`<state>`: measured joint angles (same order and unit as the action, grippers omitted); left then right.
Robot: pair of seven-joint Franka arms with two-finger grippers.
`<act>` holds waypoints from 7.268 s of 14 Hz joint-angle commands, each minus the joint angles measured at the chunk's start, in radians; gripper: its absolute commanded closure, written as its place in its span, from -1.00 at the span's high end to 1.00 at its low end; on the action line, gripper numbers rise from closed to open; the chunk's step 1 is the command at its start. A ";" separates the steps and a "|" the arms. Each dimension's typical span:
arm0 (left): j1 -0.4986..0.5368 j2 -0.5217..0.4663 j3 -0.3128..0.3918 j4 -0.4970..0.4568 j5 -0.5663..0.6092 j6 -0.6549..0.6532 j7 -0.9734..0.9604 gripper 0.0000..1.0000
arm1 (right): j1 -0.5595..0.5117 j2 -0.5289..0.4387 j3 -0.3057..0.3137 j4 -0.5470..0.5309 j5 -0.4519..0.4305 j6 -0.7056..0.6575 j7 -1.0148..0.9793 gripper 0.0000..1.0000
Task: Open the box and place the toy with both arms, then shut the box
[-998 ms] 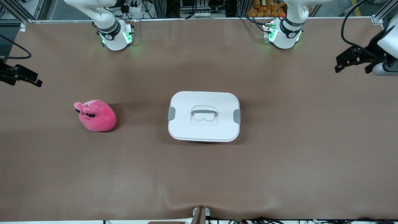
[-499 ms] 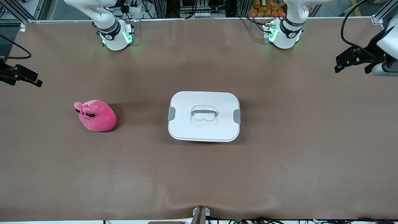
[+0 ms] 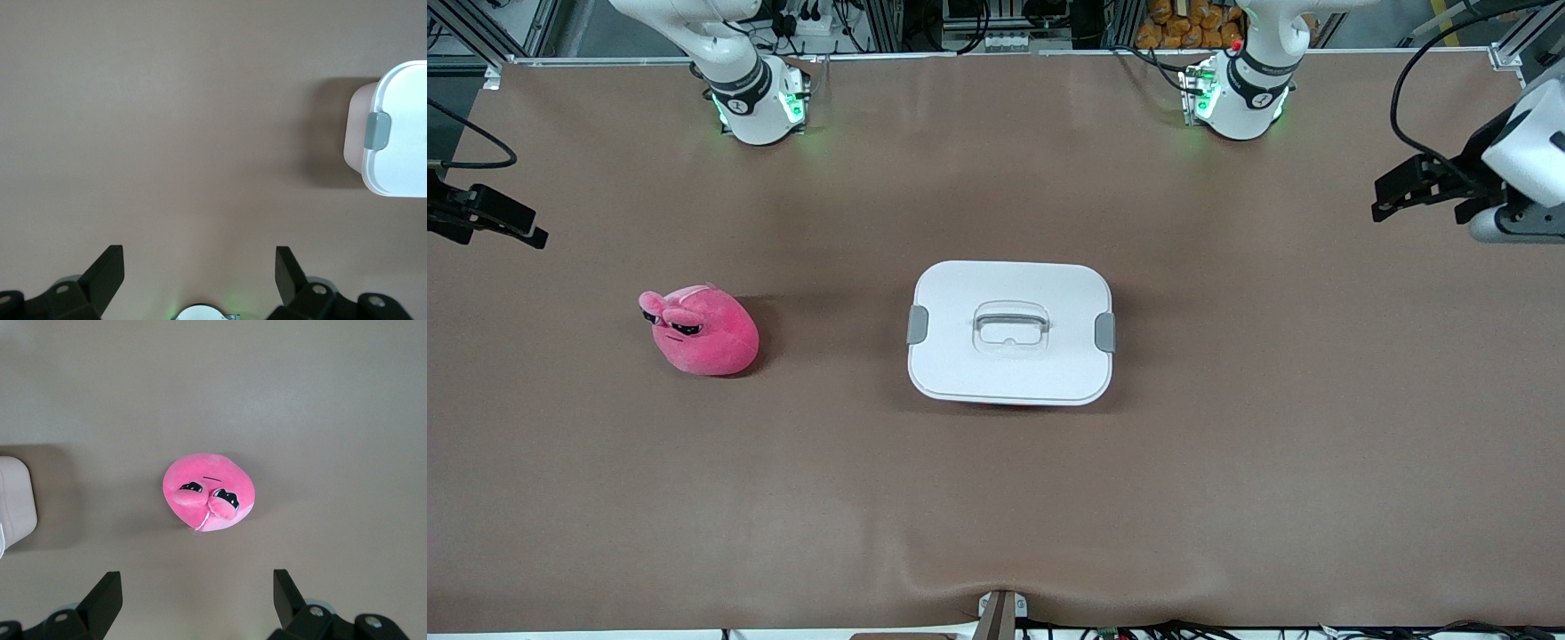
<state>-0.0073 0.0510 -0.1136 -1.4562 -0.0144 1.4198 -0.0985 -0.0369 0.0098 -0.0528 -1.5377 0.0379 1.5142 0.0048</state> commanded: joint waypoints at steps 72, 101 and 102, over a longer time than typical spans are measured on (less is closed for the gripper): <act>-0.635 0.583 -0.008 0.089 -0.042 0.640 -2.106 -0.30 | 0.182 0.159 -0.009 -0.259 -0.165 0.486 -0.827 -1.00; -0.623 0.535 -0.008 0.094 -0.038 0.640 -2.110 -1.00 | 0.327 0.262 -0.009 0.136 -0.055 0.055 -0.209 -1.00; -0.622 0.526 -0.008 0.093 -0.038 0.640 -2.107 -1.00 | 0.321 0.262 -0.009 0.136 -0.035 0.047 -0.203 -1.00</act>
<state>-0.6270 0.6074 -0.1249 -1.3608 -0.0734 2.0798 -2.1987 0.2863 0.2479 -0.0516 -1.4474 -0.0474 1.5981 -0.2322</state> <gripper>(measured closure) 0.930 0.877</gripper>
